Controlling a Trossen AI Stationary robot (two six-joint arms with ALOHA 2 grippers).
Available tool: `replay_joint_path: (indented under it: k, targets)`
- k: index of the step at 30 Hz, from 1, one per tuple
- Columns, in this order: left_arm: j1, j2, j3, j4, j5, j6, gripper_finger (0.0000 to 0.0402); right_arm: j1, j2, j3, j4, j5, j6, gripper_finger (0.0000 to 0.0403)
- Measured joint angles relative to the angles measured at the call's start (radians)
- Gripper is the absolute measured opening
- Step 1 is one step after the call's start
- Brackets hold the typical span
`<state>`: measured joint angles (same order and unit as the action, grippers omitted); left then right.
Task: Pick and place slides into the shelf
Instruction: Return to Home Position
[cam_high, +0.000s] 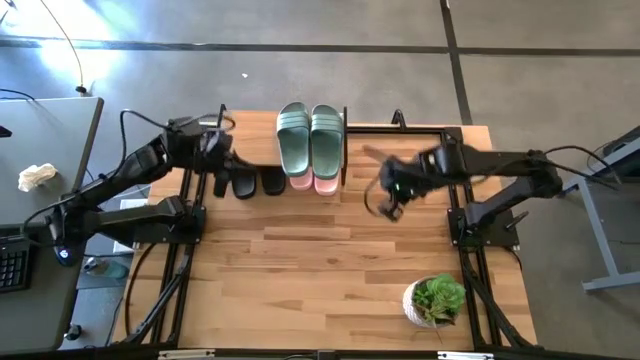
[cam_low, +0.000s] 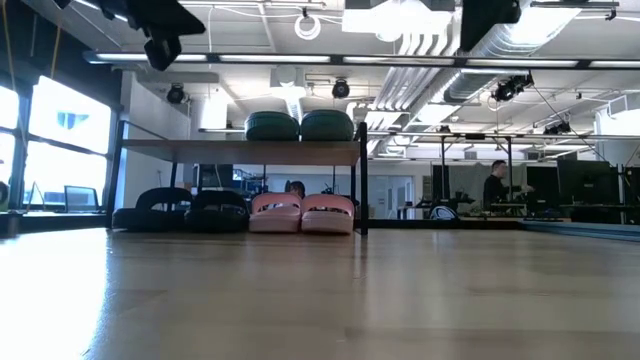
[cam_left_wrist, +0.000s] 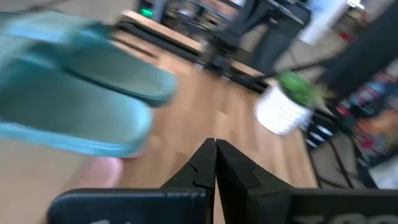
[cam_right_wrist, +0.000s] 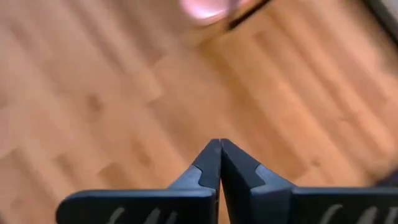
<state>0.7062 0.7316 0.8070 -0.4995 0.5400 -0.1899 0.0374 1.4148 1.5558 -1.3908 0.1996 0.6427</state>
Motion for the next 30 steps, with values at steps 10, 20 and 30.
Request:
replay_joint_path:
  k: [10,20,30]
  targets:
    - [-0.269,-0.021,0.0,0.003,-0.115,-0.001,0.0,0.308,-0.115,-0.417,0.738,-0.233,0.127,0.0]
    - [-0.412,-0.016,-0.063,0.371,-0.173,-0.009,0.0,0.107,-0.146,-0.649,1.455,-0.482,-0.314,0.0]
    - [-0.351,-0.077,0.044,0.389,-0.134,0.034,0.0,-0.025,-0.442,-0.461,1.206,-0.438,-0.65,0.0]
